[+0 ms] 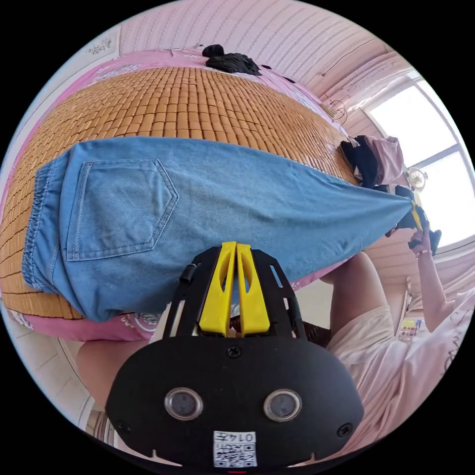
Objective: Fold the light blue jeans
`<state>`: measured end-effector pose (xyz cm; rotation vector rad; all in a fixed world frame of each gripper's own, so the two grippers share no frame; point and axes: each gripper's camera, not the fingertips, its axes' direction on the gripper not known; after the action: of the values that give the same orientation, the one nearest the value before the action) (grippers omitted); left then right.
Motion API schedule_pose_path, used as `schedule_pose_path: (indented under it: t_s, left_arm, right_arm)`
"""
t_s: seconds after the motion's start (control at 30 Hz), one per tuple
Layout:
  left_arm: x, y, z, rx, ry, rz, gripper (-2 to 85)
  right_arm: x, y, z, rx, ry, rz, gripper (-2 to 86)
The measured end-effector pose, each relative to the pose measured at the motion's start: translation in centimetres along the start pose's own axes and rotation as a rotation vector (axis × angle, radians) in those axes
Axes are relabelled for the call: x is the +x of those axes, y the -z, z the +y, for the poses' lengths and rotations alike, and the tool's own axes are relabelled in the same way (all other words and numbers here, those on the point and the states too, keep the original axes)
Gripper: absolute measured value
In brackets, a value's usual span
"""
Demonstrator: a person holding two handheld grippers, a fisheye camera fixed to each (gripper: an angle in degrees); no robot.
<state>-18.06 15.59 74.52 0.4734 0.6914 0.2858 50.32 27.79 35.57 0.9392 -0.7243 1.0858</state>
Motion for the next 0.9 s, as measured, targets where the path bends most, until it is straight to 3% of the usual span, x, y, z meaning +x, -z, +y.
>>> schedule_pose_path:
  t_s: [0.13, 0.23, 0.4, 0.5, 0.6, 0.9]
  left_arm:
    - [4.3, -2.9, -1.4, -0.02, -0.087, 0.117, -1.0]
    - [6.5, -3.8, -2.0, -0.008, -0.116, 0.215, -1.0]
    - [5.3, -0.4, -1.3, 0.082, -0.061, 0.22, -1.0]
    - [2.2, 2.6, 0.1, 0.123, 0.014, 0.118, -1.0]
    - [-0.4, 4.7, 1.6, 0.124, 0.073, 0.028, -0.9]
    - [3.7, 2.6, 1.0, 0.118, -0.055, 0.182, 3.8]
  right_arm:
    - [-5.3, 2.7, -2.1, 0.083, 0.152, -0.144, 2.6]
    - [-12.2, 1.4, -1.5, -0.032, 0.356, -0.302, 3.0]
    - [-22.5, -9.9, 10.3, -0.654, 0.531, -0.642, 6.4]
    - [-23.8, -16.1, 20.5, -1.007, 0.601, -0.569, 8.8]
    - [-23.5, -18.3, 26.2, -1.154, 0.624, -0.5, 9.3]
    - [-25.8, -22.3, 28.0, -1.035, 0.783, -0.263, 7.9]
